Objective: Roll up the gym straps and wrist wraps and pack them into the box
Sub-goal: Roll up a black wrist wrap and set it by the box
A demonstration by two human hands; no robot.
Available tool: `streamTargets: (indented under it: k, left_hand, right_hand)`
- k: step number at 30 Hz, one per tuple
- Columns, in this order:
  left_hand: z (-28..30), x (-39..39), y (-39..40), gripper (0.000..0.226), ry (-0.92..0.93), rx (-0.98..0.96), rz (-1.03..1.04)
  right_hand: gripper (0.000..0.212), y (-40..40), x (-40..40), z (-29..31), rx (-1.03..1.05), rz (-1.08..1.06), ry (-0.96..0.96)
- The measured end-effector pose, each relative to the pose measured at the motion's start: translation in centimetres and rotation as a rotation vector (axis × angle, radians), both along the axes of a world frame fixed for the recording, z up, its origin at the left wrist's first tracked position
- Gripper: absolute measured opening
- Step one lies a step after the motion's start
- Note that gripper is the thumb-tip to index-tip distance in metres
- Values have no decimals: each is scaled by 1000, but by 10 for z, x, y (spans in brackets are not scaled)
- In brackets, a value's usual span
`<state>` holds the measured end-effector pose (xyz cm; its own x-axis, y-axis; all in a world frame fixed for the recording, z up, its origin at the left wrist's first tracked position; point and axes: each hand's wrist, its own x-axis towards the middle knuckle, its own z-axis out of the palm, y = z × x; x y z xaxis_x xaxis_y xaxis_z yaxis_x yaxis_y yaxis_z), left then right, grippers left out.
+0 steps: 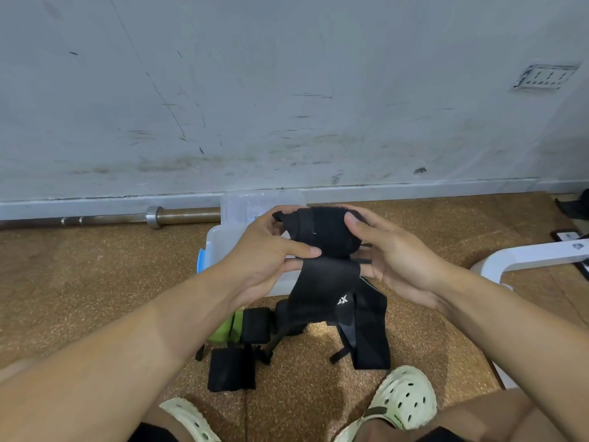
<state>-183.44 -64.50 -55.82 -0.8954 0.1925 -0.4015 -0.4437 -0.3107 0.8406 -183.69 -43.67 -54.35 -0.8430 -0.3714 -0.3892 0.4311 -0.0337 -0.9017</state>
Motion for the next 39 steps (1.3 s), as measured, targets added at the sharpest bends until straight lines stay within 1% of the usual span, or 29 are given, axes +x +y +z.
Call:
streamTargets:
  k: [2,5,10,13,16,18,20,24,25,28,33,35,39]
  left_hand:
    - [-2,1,1,60,9,-11,12]
    - [-4,2,2,62,-2,-13,17]
    - [-2,1,2,61,-94,68,-41]
    - [4,2,4,63,-119,116,-96]
    - [6,2,4,52,-134,120,-46]
    - [4,1,3,52,-127,119,-7]
    - [3,0,2,56,-112,128,11]
    - [1,0,1,60,-62,110,32]
    - [0,0,1,60,-43,103,23]
    - [-1,1,1,62,22,39,-15]
    - [-3,7,7,61,131,-101,-59]
    - [-5,10,10,60,157,-135,-69]
    - [-10,15,12,54,136,-150,-99]
  right_hand:
    - [45,0,0,-1,-15,-16,-36]
    - [49,-2,1,-1,-69,-89,-51]
    - [52,-1,0,-1,-141,-193,37]
    - [52,1,-2,-2,-150,-180,72]
    - [51,2,-2,-6,-130,-140,107]
    - [56,1,-3,-7,-100,-133,118]
    - [67,0,-3,-6,-73,-138,118]
    - [83,-3,-1,-4,-137,-167,1]
    - [81,-3,-1,-3,-142,-151,-33]
    - [54,-4,1,-1,-62,-36,-80]
    - [36,-5,4,-7,-33,-58,-115]
    - [33,-7,7,-11,-35,-69,-137]
    - [34,-10,12,-14,-55,-52,-197]
